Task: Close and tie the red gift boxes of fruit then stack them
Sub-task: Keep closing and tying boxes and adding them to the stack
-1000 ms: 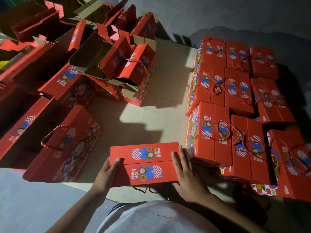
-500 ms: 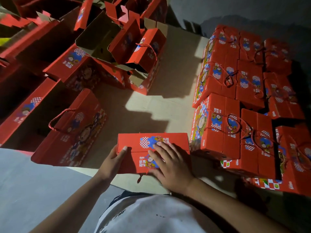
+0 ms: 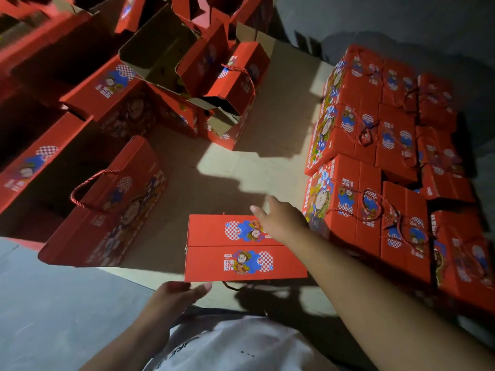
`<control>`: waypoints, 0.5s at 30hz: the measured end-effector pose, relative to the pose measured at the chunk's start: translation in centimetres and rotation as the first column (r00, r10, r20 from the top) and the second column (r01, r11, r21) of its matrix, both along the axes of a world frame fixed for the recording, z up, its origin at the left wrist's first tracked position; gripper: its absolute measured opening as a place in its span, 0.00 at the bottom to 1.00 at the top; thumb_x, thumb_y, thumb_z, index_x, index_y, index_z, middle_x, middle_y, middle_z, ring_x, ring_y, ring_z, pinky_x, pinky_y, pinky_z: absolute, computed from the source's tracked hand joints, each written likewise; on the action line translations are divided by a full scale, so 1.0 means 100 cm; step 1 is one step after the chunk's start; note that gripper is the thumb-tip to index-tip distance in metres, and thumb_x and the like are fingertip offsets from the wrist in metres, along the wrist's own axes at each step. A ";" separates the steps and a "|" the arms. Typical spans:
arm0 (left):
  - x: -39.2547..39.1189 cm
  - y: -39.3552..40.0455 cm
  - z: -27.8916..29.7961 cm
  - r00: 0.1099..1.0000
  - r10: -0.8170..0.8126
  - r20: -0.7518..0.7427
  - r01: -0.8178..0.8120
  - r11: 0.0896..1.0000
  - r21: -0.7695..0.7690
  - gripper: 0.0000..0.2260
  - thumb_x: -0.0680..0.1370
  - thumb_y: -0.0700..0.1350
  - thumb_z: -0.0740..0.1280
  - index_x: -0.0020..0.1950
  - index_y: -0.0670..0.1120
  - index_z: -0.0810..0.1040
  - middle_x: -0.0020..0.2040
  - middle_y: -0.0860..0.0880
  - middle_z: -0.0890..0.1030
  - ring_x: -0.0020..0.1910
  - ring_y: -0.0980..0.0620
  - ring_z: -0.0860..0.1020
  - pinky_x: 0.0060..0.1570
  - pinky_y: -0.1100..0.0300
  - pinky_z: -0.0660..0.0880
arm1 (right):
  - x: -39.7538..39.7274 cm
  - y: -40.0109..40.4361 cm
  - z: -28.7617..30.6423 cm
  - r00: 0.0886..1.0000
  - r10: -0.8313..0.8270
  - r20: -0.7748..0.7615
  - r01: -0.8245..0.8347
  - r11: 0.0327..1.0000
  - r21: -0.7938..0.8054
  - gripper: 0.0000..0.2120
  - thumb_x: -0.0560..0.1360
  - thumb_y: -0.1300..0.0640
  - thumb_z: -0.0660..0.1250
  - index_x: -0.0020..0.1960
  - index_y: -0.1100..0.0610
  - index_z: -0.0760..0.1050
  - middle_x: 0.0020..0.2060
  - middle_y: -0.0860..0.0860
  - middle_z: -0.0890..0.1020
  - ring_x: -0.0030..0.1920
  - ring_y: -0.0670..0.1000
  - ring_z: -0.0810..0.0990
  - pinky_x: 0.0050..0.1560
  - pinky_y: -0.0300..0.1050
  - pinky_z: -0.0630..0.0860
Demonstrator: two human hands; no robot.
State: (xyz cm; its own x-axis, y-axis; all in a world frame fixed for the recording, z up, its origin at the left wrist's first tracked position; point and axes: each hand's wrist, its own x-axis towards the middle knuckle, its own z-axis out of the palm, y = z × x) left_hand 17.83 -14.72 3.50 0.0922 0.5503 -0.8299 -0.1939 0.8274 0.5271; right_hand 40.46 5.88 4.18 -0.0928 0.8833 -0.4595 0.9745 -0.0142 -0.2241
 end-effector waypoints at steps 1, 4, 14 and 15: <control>0.000 0.000 0.000 0.994 0.019 0.108 -0.012 0.998 -0.070 0.23 0.64 0.53 0.84 0.46 0.37 0.84 0.46 0.41 0.83 0.46 0.44 0.86 0.40 0.55 0.83 | -0.005 0.007 0.001 0.994 -0.058 -0.095 0.053 0.997 -0.061 0.31 0.77 0.32 0.61 0.73 0.49 0.69 0.59 0.53 0.83 0.59 0.58 0.81 0.57 0.52 0.77; 0.014 0.007 -0.002 0.955 0.140 0.260 -0.086 0.974 -0.208 0.23 0.65 0.43 0.84 0.56 0.37 0.82 0.58 0.39 0.82 0.55 0.41 0.85 0.44 0.52 0.83 | -0.022 0.013 0.002 0.880 -0.191 -0.434 0.105 0.971 -0.214 0.29 0.74 0.45 0.73 0.72 0.45 0.69 0.47 0.47 0.85 0.50 0.48 0.84 0.57 0.50 0.78; 0.046 0.015 0.045 0.970 0.082 0.230 -0.055 0.991 -0.121 0.24 0.64 0.54 0.77 0.57 0.47 0.86 0.59 0.44 0.85 0.59 0.46 0.82 0.55 0.50 0.80 | 0.011 -0.066 0.044 0.685 0.019 -0.728 -0.082 0.995 -0.051 0.26 0.76 0.54 0.69 0.71 0.38 0.68 0.37 0.46 0.79 0.39 0.42 0.78 0.48 0.44 0.76; 0.043 0.015 0.056 0.966 0.070 0.247 -0.059 0.997 -0.051 0.25 0.64 0.55 0.76 0.59 0.47 0.85 0.59 0.43 0.85 0.58 0.47 0.82 0.52 0.51 0.80 | 0.019 -0.079 0.045 0.679 0.030 -0.734 -0.107 0.992 -0.059 0.27 0.76 0.55 0.69 0.72 0.37 0.68 0.38 0.46 0.80 0.40 0.43 0.79 0.49 0.43 0.77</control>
State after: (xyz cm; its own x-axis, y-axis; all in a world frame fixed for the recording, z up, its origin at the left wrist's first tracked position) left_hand 22.17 -13.19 9.10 0.2640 0.5266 -0.8081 -0.3678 0.8295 0.4203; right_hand 42.32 -2.07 8.70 -0.4918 0.8194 -0.2946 0.4999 -0.0113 -0.8660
